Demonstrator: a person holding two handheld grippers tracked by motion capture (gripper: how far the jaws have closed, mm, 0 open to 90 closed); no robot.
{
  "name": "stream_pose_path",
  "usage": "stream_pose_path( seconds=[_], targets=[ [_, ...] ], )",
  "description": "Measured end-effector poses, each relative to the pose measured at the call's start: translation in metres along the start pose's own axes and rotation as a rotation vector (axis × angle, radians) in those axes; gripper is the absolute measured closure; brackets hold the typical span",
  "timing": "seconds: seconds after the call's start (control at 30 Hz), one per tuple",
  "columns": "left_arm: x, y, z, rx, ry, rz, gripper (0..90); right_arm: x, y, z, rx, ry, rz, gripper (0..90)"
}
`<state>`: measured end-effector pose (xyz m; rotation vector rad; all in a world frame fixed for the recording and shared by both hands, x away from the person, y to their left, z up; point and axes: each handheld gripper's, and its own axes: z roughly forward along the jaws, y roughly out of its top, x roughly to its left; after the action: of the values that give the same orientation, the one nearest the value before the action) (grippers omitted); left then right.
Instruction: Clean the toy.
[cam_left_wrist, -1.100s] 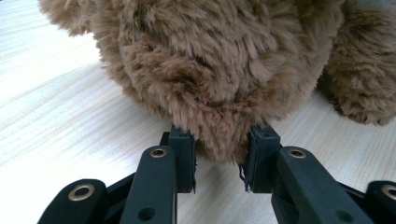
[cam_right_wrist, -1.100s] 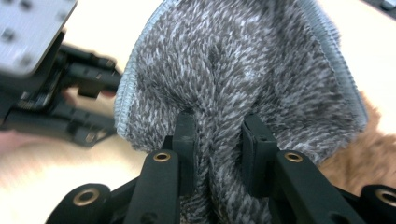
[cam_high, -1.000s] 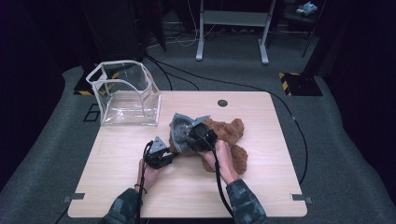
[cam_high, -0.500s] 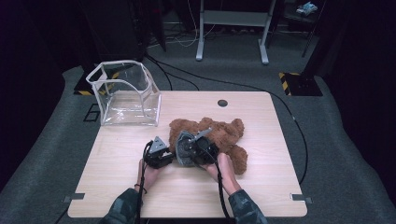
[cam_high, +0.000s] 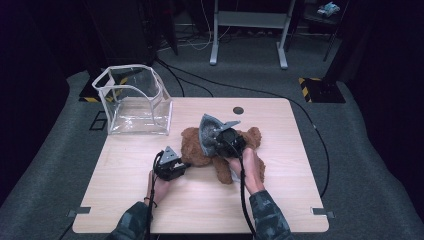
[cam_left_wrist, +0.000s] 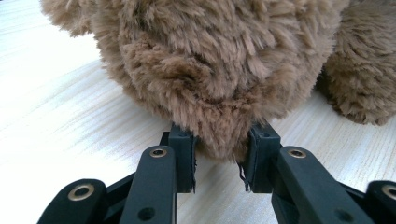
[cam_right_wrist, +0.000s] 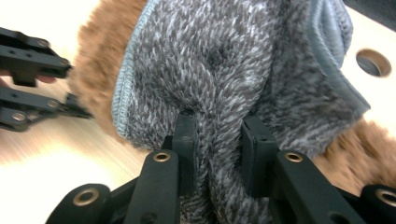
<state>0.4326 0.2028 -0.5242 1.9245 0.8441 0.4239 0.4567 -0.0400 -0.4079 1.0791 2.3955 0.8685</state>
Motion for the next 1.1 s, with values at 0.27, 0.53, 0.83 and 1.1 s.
stream_pose_path(
  seconds=[0.27,0.53,0.83,1.1],
  targets=[
    [0.000,0.000,0.000,-0.003,0.000,0.003,68.6,-0.022,-0.018,-0.011,0.039,-0.073,0.019,71.4],
    [0.000,0.000,0.000,-0.002,-0.001,0.006,68.4,-0.047,-0.041,-0.024,0.044,-0.146,0.074,71.6],
    [0.000,0.000,0.000,0.002,0.006,0.005,68.3,-0.061,-0.048,-0.033,0.061,-0.230,0.118,71.5],
    [0.000,0.000,0.001,0.001,0.009,0.005,68.3,-0.030,-0.015,-0.028,-0.019,-0.080,0.053,71.1]
  ],
)
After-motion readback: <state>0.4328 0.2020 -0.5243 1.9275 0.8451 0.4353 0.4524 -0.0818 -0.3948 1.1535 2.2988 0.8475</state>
